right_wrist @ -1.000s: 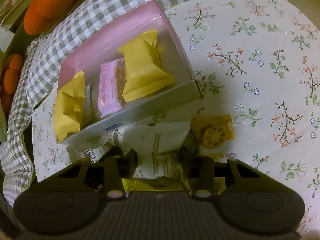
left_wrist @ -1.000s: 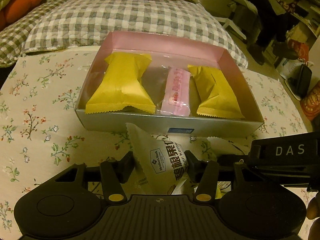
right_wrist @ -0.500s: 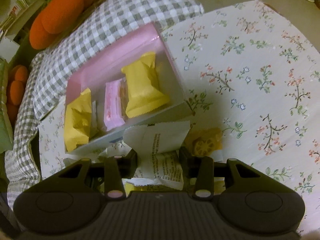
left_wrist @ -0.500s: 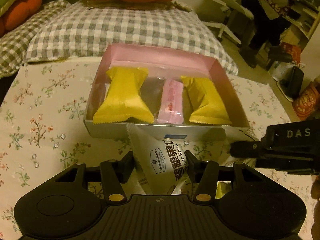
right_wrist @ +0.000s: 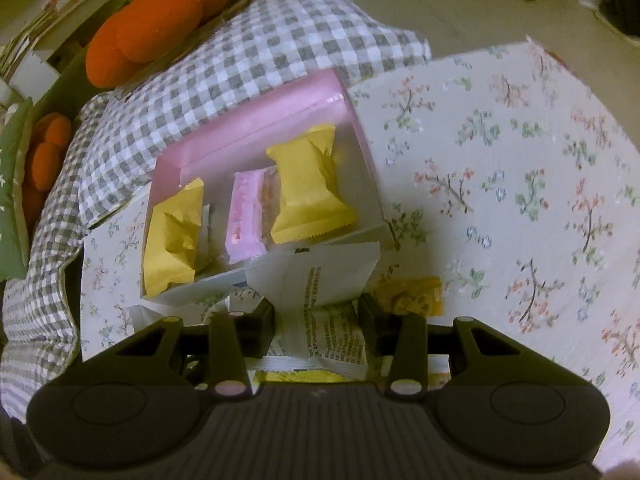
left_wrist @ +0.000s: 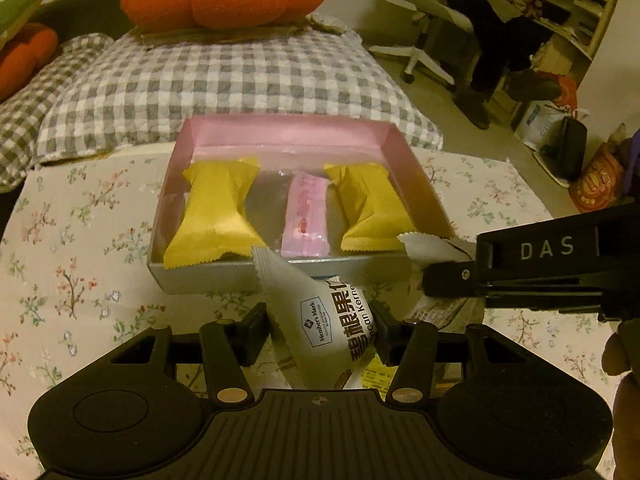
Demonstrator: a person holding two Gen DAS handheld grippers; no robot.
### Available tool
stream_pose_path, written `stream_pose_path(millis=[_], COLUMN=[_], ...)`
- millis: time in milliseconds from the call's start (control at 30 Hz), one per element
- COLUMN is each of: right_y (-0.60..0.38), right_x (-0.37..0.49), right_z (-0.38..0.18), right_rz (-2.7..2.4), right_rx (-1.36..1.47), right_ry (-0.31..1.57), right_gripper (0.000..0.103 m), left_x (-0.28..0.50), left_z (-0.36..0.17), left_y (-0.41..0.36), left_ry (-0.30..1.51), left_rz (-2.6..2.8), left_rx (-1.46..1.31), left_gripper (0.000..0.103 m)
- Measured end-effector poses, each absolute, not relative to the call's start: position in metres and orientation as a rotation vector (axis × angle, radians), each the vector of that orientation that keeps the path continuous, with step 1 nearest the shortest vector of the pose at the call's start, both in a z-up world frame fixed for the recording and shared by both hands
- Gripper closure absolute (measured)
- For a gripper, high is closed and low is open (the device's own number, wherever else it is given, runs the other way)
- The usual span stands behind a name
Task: Organize snacks
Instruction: 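Place both white packets into the tray between the yellow packs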
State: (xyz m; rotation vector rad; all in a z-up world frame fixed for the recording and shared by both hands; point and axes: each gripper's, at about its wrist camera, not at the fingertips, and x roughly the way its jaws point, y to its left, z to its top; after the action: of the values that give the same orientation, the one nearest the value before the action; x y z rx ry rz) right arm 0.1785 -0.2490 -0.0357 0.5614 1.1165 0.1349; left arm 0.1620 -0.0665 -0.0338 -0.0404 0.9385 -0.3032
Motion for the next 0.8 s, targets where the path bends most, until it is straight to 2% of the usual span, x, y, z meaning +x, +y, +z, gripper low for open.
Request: stream_pose_path(millis=[500, 800], right_y=[-0.25, -0.262], right_x=[0.182, 0.196], right_z=[-0.017, -0.015], right_rz=[0.157, 0.119], right_rx=[0.527, 0.514], right_ry=[1.025, 0.962], right_gripper=[0.064, 0.064], left_x=[0.162, 0.191], left_z=[-0.014, -0.001], left_y=[-0.065, -0.028], left_ry=[0.869, 0.795], left_rz=[-0.314, -0.221], left_rx=[-0.026, -0.108], left_gripper=[0.052, 0.052])
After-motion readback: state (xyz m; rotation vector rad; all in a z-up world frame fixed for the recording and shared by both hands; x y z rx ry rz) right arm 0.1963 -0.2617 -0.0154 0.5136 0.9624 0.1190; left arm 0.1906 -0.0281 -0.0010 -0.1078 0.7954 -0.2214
